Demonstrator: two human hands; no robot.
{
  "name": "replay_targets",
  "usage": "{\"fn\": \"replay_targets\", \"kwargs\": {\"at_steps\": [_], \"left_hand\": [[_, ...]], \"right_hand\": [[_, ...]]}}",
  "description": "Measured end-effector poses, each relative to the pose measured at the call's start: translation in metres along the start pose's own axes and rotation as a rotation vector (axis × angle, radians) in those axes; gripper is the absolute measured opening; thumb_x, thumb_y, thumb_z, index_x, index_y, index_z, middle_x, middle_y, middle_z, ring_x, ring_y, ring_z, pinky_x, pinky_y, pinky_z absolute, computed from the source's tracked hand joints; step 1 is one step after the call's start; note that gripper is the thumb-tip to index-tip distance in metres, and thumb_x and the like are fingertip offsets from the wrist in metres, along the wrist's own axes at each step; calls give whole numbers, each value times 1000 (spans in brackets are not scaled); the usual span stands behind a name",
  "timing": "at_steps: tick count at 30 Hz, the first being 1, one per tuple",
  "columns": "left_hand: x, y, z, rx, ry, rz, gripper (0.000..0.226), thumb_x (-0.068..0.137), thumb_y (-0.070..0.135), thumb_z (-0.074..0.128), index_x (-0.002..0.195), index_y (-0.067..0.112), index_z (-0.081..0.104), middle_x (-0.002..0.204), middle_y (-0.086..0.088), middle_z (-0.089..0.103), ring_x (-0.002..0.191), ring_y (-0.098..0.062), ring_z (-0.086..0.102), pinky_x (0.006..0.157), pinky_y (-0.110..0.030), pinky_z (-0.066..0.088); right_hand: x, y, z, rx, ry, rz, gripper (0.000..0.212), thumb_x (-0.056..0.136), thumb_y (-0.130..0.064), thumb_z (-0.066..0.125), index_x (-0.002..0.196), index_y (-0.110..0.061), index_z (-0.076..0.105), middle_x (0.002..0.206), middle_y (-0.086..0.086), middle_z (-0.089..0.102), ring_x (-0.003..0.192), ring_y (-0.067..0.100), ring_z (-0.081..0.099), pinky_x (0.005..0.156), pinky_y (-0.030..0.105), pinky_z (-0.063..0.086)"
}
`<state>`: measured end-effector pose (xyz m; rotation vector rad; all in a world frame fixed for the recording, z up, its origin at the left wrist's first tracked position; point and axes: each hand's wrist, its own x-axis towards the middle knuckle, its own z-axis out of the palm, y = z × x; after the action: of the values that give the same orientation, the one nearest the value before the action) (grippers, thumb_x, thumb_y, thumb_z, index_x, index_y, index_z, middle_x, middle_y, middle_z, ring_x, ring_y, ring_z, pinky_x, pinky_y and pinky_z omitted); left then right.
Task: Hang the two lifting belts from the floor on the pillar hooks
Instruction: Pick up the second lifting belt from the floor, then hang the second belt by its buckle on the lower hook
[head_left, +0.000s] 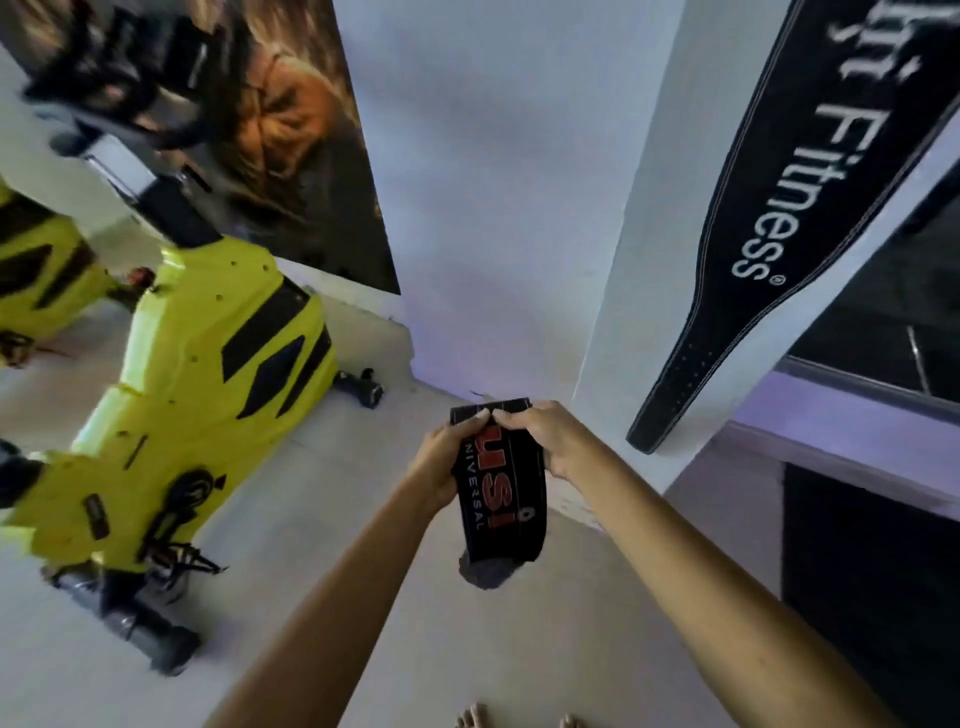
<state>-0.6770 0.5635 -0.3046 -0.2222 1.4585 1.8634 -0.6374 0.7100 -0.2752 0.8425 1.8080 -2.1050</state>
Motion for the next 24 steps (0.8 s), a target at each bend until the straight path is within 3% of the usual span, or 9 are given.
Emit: {"fn": "replay_targets", "kwargs": {"at_steps": [2,5,10,13,15,18,21,24], "left_hand": [[-20,40,5,8,28,122,45,86,20,67,122,-6,60,111,-24,67,83,-29,71,72,-36,59],[-50,97,18,20,53,289,43,86,19,67,120,-7,61,112,-27,66,86,-32,71,71,-37,59],[-100,183,45,6,110,562,24,85,13,69,100,-6,66,85,-18,71,68,-27,71,62,-35,59],[-131,225,58,-11,139,693,14,83,12,72,87,0,66,74,-13,72,64,-25,72,62,-37,59],[-145,244,62,-17,135,742,21,80,14,75,91,-2,66,77,-14,73,68,-28,73,65,-41,60],[-155,255,59,-9,91,773,30,78,16,76,97,-5,66,83,-17,74,78,-34,73,74,-48,60],[-151,248,54,24,119,741,24,79,15,76,93,-3,67,77,-14,73,71,-29,73,68,-42,59],[-143,231,48,43,143,646,17,80,14,74,87,1,67,77,-13,71,65,-26,70,64,-37,59]], "right_hand": [[-15,-39,13,-14,-40,-76,34,84,-8,71,113,10,66,111,32,68,91,39,70,85,49,57],[-38,-94,26,-44,-110,-222,33,84,-8,71,112,7,67,110,29,70,88,37,71,82,44,57],[-84,-159,36,-89,-159,-553,29,81,-11,74,110,-5,71,109,19,74,99,35,71,88,44,57],[-104,-161,41,-118,-165,-681,28,80,-12,77,106,-7,72,103,12,75,91,25,73,82,33,58],[-109,-142,42,-151,-183,-693,27,78,-14,79,104,-10,74,100,6,76,90,19,73,82,27,56],[-99,-87,42,-165,-225,-569,30,75,-12,82,104,-10,75,99,5,77,90,18,74,82,30,60],[-92,-38,44,-209,-240,-446,43,72,-16,85,113,-7,72,108,7,76,101,23,72,90,33,58],[-97,-33,48,-253,-290,-482,44,72,-16,84,114,-10,72,109,3,77,100,16,73,91,30,57]]}}
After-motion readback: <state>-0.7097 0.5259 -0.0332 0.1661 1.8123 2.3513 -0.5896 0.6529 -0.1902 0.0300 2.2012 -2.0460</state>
